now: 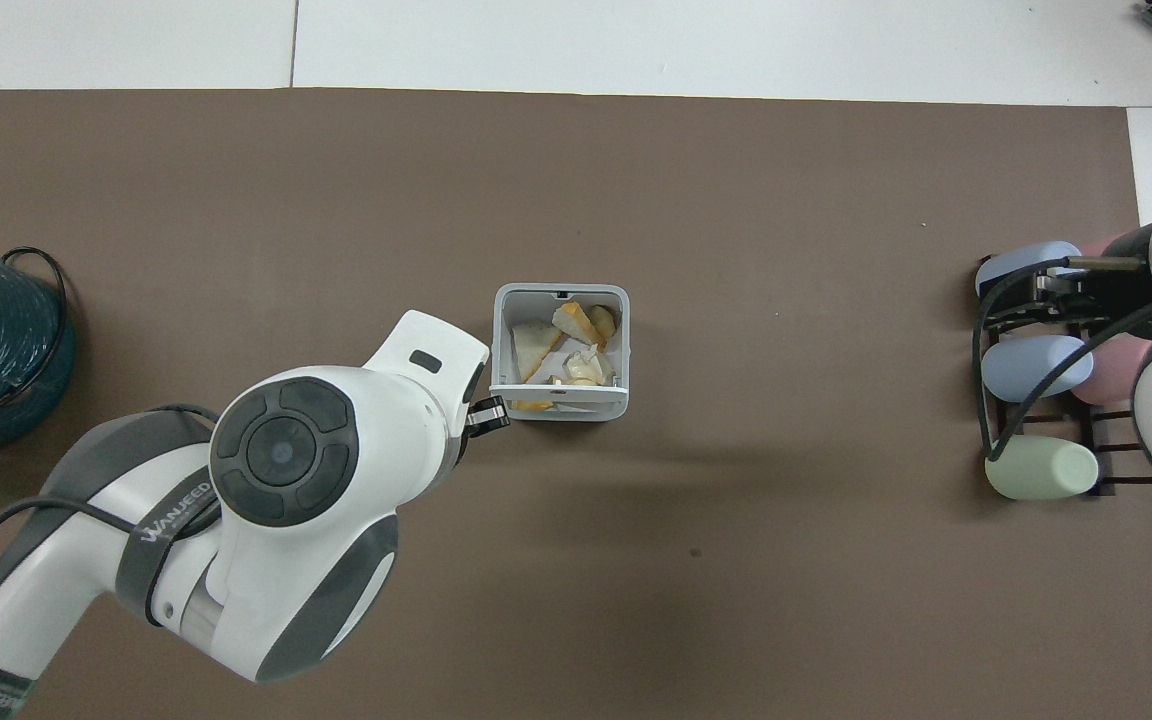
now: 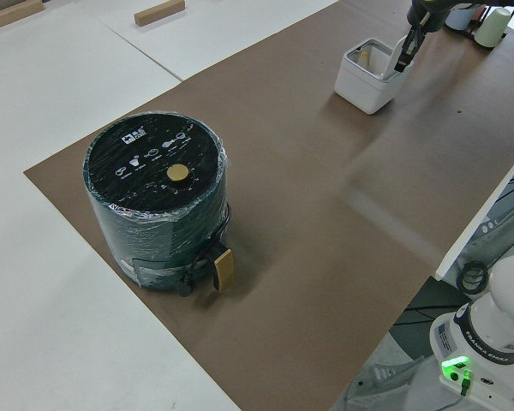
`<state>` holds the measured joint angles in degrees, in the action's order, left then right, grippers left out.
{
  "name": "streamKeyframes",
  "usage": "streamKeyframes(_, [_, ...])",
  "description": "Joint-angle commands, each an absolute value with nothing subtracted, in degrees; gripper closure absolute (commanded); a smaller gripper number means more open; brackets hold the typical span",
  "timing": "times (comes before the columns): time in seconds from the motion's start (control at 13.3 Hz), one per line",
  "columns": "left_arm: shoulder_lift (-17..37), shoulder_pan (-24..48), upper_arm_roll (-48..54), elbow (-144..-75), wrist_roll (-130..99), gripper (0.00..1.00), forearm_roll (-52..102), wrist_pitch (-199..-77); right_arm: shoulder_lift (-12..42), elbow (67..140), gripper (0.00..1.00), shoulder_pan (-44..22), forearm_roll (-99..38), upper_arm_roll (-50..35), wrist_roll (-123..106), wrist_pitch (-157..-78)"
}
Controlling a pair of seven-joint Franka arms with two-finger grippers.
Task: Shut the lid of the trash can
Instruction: 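Push the raised lid down over the can with the left gripper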
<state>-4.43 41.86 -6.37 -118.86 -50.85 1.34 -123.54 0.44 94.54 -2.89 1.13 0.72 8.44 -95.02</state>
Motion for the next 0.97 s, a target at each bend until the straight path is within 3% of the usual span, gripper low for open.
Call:
streamKeyframes(0.0, [-3.6, 42.6, -7.3, -120.5, -56.4, 0.97, 1.9, -131.8, -1.1, 96.3, 0.00, -2.8, -0.3, 1.1, 6.9, -96.0])
streamKeyframes(0.38, [1.0, 43.1, -7.3, -120.4, -68.7, 0.97, 2.5, -143.6, -1.1, 96.3, 0.00, -2.8, -0.3, 1.1, 6.9, -96.0])
streamKeyframes(0.9, [3.6, 42.2, -7.3, -120.2, -73.0, 0.97, 2.5, -152.6, -1.1, 96.3, 0.00, -2.8, -0.3, 1.1, 6.9, -96.0])
